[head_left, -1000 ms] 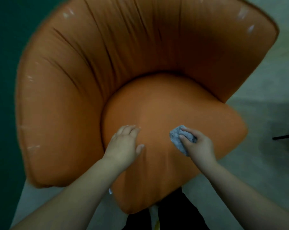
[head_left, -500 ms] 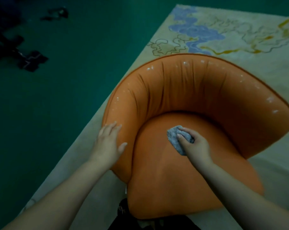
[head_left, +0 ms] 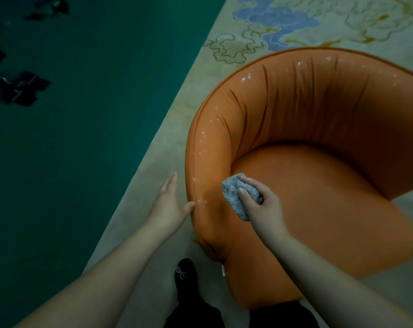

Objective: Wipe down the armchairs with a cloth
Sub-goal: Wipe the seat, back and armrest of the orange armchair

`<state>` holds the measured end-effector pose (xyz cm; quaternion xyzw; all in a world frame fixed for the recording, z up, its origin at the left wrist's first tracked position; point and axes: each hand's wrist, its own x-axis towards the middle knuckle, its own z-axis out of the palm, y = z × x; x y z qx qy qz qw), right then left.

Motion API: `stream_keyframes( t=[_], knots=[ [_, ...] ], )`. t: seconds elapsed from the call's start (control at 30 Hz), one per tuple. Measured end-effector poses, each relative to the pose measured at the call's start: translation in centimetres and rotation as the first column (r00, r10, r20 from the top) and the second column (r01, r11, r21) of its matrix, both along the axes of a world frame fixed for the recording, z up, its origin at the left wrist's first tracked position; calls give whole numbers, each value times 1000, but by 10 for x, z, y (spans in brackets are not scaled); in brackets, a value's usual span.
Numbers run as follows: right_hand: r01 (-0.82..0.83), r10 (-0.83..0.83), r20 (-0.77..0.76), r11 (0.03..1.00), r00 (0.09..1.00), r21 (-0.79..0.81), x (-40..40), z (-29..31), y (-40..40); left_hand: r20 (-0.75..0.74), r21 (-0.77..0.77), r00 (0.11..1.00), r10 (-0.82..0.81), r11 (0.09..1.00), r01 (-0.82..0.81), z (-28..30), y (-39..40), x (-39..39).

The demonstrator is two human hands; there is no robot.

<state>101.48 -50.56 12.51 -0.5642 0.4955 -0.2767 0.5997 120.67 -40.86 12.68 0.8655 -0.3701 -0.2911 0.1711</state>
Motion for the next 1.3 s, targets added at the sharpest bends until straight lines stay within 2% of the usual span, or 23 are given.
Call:
stream_keyframes(
  t=[0.07, 0.2, 0.27, 0.4, 0.5, 0.6, 0.8, 0.97, 1.1, 1.3],
  knots=[
    [34, -35, -9, 998, 999, -59, 19, -13, 26, -87, -15, 996, -27, 1000, 26, -2, -6, 22],
    [-73, 55, -127, 987, 990, -144, 55, -41, 78, -207, -10, 964, -166, 986, 168, -3, -17, 54],
    [-16, -8, -129, 982, 992, -186, 69, -48, 83, -267, -31, 933, -243, 969, 243, -4, -22, 63],
    [20, -58, -126, 959, 990, -283, 104, -47, 42, -445, -113, 834, -327, 944, 309, -6, -31, 69],
    [-7, -36, -135, 952, 990, -307, 131, -39, -3, -530, -151, 787, -315, 949, 277, -10, -30, 68],
    [-21, -18, -124, 952, 992, -305, 126, -40, -9, -594, -166, 747, -297, 954, 248, -17, -26, 67],
    [52, -61, -29, 962, 998, -267, 86, -55, 45, -600, -172, 755, -263, 965, 200, -28, -24, 60],
    [-138, 83, -148, 897, 986, -420, 130, -43, -31, -636, -192, 732, -245, 969, 157, -34, -26, 62],
    [-103, 55, -127, 904, 990, -415, 143, -42, -71, -636, -180, 747, -195, 978, 102, -34, -33, 59],
    [-99, 89, -42, 928, 995, -358, 96, -62, -3, -567, -161, 807, -165, 983, 88, -30, -45, 60]
  ],
)
